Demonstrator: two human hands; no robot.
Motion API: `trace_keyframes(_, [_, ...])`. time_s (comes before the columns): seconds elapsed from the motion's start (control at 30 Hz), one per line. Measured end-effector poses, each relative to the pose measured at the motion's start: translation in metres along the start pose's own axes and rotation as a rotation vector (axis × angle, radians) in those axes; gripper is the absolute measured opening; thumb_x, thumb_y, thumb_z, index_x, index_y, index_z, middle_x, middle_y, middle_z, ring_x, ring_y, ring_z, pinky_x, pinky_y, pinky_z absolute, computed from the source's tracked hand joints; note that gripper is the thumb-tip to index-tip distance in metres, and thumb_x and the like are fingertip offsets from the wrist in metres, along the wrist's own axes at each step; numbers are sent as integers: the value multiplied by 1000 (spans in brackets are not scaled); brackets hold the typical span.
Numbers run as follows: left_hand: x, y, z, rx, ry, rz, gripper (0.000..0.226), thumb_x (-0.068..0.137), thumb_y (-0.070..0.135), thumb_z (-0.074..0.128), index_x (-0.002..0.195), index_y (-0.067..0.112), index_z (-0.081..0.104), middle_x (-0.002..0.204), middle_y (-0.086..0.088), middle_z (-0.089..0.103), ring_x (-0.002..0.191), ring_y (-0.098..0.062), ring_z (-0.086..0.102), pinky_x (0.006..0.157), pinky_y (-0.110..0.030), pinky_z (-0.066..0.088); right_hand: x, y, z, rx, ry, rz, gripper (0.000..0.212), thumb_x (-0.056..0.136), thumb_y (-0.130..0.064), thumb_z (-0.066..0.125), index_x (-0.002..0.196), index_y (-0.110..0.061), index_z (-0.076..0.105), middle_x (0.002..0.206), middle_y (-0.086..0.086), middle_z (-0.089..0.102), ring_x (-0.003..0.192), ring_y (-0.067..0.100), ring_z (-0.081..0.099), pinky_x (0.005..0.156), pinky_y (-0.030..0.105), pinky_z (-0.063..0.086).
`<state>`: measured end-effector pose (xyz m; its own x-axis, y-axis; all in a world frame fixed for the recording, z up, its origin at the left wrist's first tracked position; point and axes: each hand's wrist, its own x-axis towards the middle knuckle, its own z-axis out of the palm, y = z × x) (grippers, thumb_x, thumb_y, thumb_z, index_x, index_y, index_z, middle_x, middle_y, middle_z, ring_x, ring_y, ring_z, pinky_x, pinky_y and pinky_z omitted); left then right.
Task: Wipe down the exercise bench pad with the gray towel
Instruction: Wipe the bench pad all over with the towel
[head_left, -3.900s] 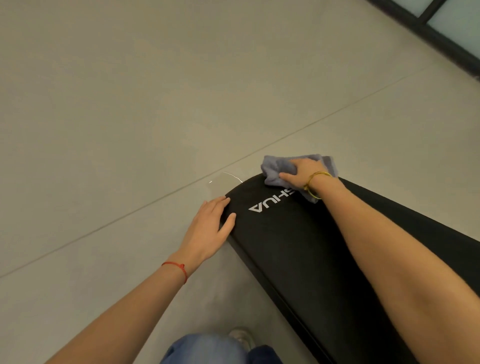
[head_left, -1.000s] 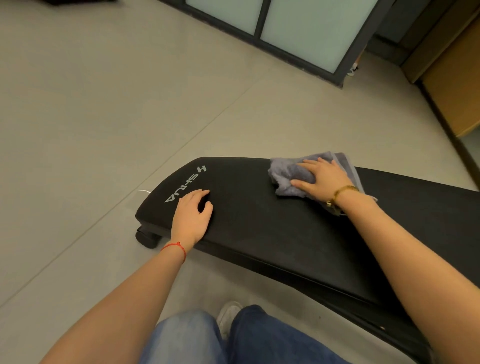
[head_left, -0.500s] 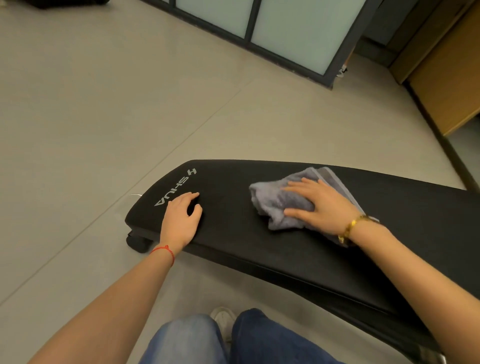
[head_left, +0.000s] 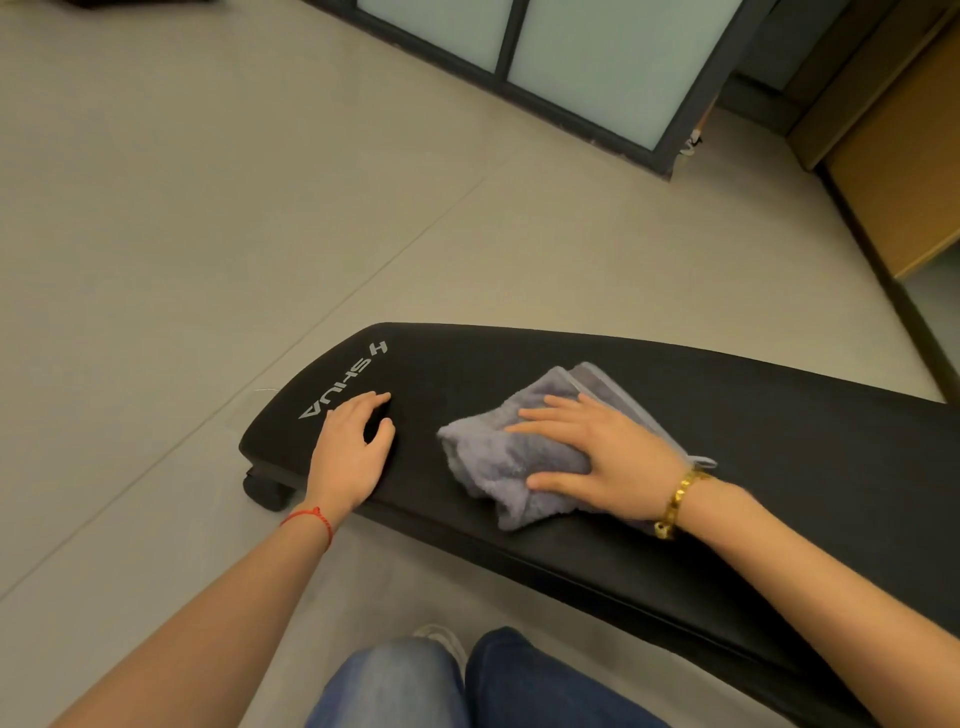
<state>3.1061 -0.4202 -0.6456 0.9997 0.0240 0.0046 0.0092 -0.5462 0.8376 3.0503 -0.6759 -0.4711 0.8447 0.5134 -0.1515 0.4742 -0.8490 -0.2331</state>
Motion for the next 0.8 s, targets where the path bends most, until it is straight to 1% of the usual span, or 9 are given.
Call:
trace_keyframes(0.07, [0, 0, 0, 11, -3, 0, 40, 98, 29, 45, 137, 25, 51, 145, 3, 47, 138, -14, 37, 118, -45, 25, 6, 26, -12, -19, 31, 67, 68, 78, -71, 47, 133, -31, 52, 139, -15, 47, 134, 2, 32, 116, 29, 23])
trace_keyframes(0.13, [0, 0, 1, 16, -6, -3, 40, 99, 30, 44, 138, 26, 50, 146, 4, 47, 138, -14, 36, 119, -44, 25, 31, 54, -17, -114, 59, 178, 76, 75, -77, 42, 132, -29, 53, 141, -5, 51, 133, 16, 41, 112, 38, 31])
trace_keyframes(0.2, [1, -1, 1, 21, -1, -6, 40, 99, 30, 44, 138, 26, 50, 146, 4, 46, 138, -14, 36, 119, -44, 24, 66, 64, -12, -178, 45, 262, 65, 81, -67, 49, 133, -28, 53, 140, 0, 52, 130, 22, 44, 110, 41, 32])
trace_keyframes(0.27, [1, -2, 2, 18, 5, -9, 40, 98, 30, 44, 137, 27, 51, 145, 5, 47, 138, -13, 36, 119, -43, 24, 92, 55, -3, -203, 6, 272, 54, 86, -57, 53, 133, -30, 51, 138, 0, 54, 128, 23, 44, 110, 41, 29])
trace_keyframes(0.33, [1, -3, 3, 16, 6, 0, 40, 98, 30, 45, 137, 26, 51, 145, 5, 47, 137, -13, 37, 118, -43, 25, 96, 36, 7, -171, -30, 224, 53, 86, -57, 52, 132, -31, 52, 136, -2, 55, 127, 21, 44, 110, 41, 28])
trace_keyframes(0.5, [2, -4, 0, 37, -38, 26, 41, 99, 27, 44, 139, 22, 49, 147, 0, 45, 138, -17, 36, 118, -45, 23, 29, -13, 10, -34, -52, 129, 82, 73, -81, 35, 135, -29, 50, 143, -11, 48, 141, 14, 30, 120, 39, 17])
trace_keyframes(0.6, [1, -4, -5, 47, -85, 45, 43, 99, 27, 43, 141, 20, 48, 149, -4, 43, 141, -19, 33, 120, -46, 18, -10, -32, 6, -19, -53, 115, 71, 78, -75, 35, 136, -36, 47, 147, -16, 41, 144, 8, 22, 121, 35, 11])
trace_keyframes(0.67, [-4, -10, -12, 63, -89, 67, 42, 99, 28, 44, 140, 20, 48, 148, -4, 44, 140, -20, 35, 120, -43, 21, -27, -42, 5, -54, -62, 107, 67, 80, -74, 35, 137, -41, 43, 149, -17, 37, 144, 7, 20, 122, 33, 6])
trace_keyframes(0.8, [-15, -43, -31, 111, -72, 62, 43, 98, 31, 45, 139, 20, 50, 146, -5, 47, 139, -21, 36, 118, -42, 24, -27, -56, 9, -201, -101, 98, 67, 82, -71, 33, 143, -43, 33, 151, -13, 36, 143, 12, 25, 115, 28, 2])
